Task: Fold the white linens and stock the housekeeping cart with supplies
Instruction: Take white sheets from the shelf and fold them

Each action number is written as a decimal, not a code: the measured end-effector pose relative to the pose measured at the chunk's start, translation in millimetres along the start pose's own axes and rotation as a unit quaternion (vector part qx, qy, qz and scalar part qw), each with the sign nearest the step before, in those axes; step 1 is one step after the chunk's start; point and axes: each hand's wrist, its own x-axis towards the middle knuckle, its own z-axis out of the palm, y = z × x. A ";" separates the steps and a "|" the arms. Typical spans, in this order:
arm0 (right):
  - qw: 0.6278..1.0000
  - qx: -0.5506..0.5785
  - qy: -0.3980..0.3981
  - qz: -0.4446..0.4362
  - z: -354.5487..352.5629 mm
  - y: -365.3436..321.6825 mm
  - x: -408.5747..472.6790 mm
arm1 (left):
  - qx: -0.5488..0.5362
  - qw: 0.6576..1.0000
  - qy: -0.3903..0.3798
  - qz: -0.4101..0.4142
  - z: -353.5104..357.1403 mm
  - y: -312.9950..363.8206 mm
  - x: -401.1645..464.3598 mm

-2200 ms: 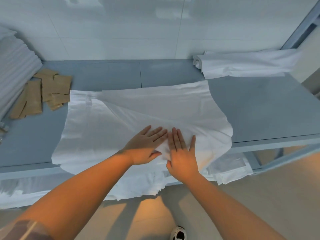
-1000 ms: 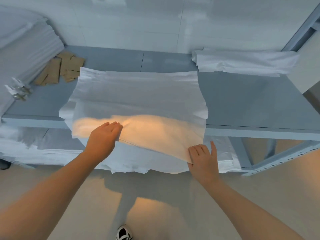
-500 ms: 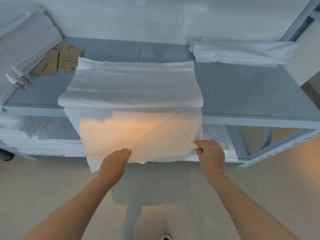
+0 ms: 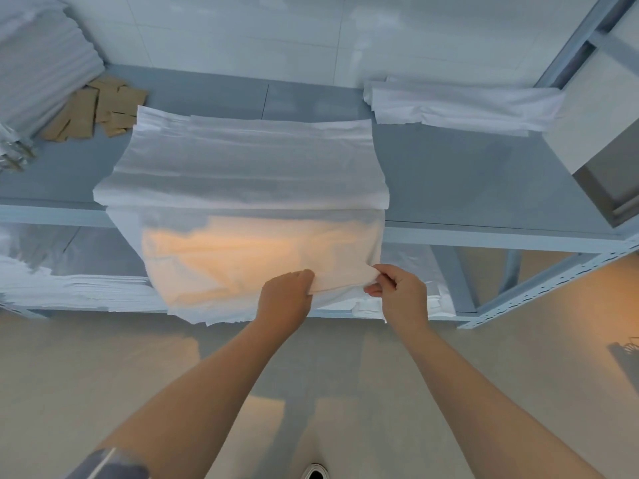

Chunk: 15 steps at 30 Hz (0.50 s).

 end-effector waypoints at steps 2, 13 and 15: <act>0.996 -0.068 -0.024 -0.043 1.7 -1.6 2.2 | -0.004 1.000 0.027 0.004 -5.5 11.8 5.2; 0.825 -0.471 0.042 -0.310 3.6 -11.7 9.2 | -0.205 0.978 0.028 0.027 -9.6 10.9 -21.2; 0.773 -0.518 0.030 -0.364 -5.8 -11.0 7.4 | -0.174 0.983 -0.027 0.055 -9.2 6.3 -22.2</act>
